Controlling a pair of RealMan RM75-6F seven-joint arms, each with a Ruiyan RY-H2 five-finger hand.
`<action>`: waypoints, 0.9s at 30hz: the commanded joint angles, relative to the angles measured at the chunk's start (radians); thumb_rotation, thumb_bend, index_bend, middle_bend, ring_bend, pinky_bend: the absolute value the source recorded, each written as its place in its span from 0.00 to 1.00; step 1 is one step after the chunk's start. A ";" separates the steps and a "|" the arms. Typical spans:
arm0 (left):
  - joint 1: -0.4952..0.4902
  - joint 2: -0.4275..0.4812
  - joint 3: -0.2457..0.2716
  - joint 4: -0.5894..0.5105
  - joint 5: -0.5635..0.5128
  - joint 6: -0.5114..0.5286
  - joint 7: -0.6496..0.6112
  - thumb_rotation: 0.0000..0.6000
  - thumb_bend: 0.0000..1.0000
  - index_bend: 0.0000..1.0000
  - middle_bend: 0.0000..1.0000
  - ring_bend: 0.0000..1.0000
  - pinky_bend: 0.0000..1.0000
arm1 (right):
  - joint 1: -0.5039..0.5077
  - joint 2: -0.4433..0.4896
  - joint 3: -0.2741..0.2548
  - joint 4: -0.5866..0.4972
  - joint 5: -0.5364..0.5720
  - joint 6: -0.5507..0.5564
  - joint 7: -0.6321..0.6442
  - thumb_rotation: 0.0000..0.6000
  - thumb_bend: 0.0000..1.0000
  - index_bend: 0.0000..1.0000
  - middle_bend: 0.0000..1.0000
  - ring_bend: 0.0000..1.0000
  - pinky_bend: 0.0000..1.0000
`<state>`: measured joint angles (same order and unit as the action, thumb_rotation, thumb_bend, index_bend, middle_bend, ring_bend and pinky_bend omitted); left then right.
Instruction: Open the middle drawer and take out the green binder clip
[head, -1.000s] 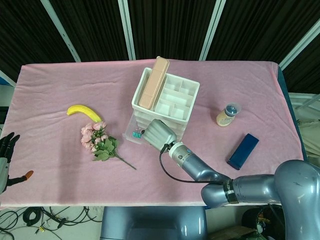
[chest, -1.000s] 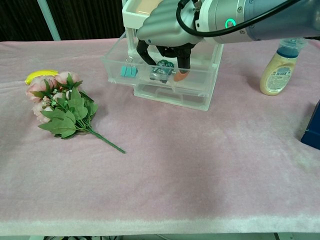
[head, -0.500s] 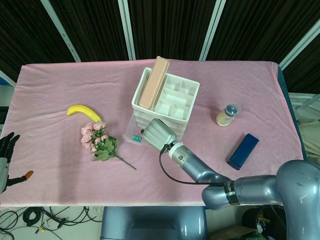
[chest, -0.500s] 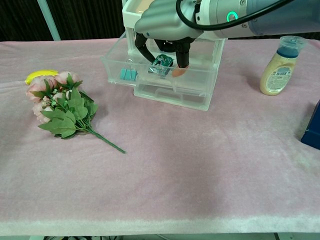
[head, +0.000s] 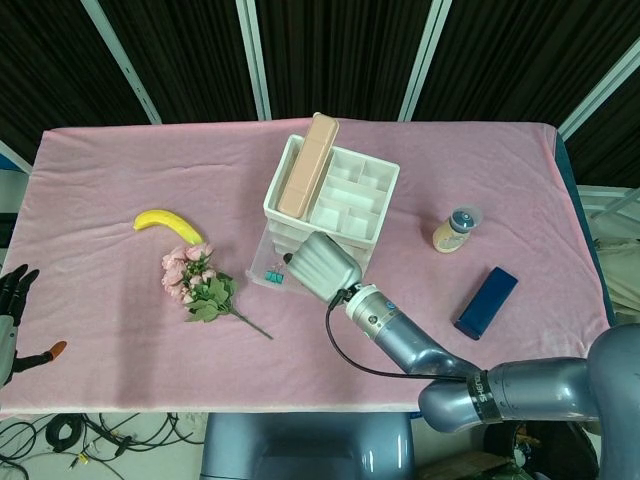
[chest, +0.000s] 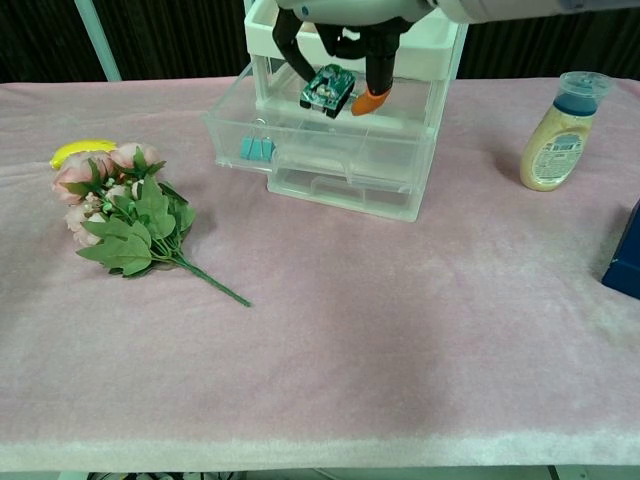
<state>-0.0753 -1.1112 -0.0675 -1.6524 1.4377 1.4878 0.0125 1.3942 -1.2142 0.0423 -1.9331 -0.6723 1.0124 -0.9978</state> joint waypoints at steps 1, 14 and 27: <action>0.001 -0.001 0.001 0.001 0.003 0.003 0.000 1.00 0.00 0.00 0.00 0.00 0.00 | -0.029 0.073 0.001 -0.072 -0.036 0.050 0.003 1.00 0.23 0.61 0.91 0.93 0.79; 0.009 -0.001 0.004 0.000 0.012 0.017 -0.003 1.00 0.00 0.00 0.00 0.00 0.00 | -0.301 0.429 -0.115 -0.264 -0.279 0.175 0.136 1.00 0.23 0.61 0.91 0.93 0.79; 0.015 -0.002 0.007 0.002 0.021 0.028 0.001 1.00 0.00 0.00 0.00 0.00 0.00 | -0.531 0.371 -0.218 -0.148 -0.457 0.136 0.271 1.00 0.23 0.61 0.91 0.93 0.79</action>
<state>-0.0604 -1.1137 -0.0601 -1.6509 1.4586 1.5160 0.0134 0.9038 -0.7991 -0.1566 -2.1167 -1.0964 1.1593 -0.7490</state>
